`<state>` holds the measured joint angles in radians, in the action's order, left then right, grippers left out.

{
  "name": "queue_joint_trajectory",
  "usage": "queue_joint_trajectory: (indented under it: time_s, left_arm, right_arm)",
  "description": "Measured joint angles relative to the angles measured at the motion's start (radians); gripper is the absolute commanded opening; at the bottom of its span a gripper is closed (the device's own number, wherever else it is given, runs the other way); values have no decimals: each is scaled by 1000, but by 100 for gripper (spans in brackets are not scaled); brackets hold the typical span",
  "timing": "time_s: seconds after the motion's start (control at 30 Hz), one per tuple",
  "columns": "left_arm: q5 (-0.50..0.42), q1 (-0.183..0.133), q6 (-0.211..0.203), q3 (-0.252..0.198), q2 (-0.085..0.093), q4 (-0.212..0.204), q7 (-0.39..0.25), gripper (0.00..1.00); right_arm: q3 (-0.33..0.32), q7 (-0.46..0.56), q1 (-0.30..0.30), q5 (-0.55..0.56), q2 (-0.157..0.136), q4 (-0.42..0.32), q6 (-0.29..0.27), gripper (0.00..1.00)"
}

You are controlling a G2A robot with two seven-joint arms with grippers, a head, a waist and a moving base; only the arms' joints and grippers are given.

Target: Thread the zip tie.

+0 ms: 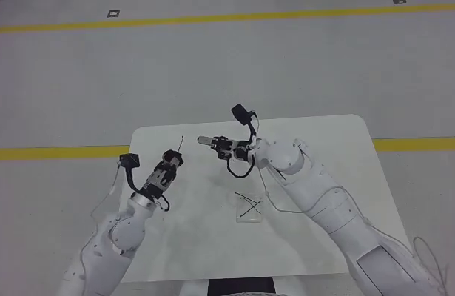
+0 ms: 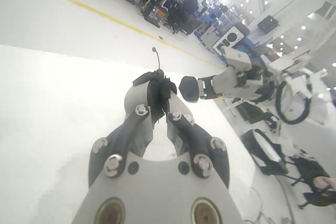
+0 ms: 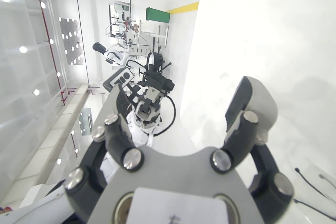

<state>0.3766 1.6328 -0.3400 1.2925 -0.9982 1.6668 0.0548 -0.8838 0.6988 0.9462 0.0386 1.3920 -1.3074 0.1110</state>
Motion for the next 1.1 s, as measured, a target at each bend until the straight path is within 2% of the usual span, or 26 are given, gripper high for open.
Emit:
queue_joint_trajectory:
  time_s: [0.07,0.1,0.3,0.4,0.53,0.63,0.8,0.83,0.93,1.1]
  left_arm:
    - [-38,5,0,21,11,16,-67,0]
    - [-39,5,0,23,12,19,-80,0]
    - [-36,5,0,21,12,19,-73,0]
    - [-102,0,0,6,9,21,-129,0]
    - [-258,2,0,22,17,18,-301,0]
    - [-387,25,0,68,28,39,-445,0]
    - [-479,61,0,117,40,88,-629,0]
    - [-479,62,0,118,40,89,-641,0]
    - [-476,61,0,117,40,87,-617,0]
    - [-476,61,0,117,40,87,-616,0]
  right_arm:
    - [0,0,0,-1,0,0,2,100]
    - [0,0,0,-1,0,0,2,100]
    - [0,-1,0,-1,0,0,3,100]
    - [-15,7,21,-38,-2,4,-31,100]
    - [-51,108,34,-101,-13,54,-138,100]
    - [-64,213,31,-150,-19,127,-207,100]
    - [-64,331,14,-203,-21,196,-284,100]
    - [-64,332,14,-203,-21,197,-285,100]
    - [-64,329,15,-202,-21,196,-282,100]
    - [-64,329,15,-202,-21,196,-282,100]
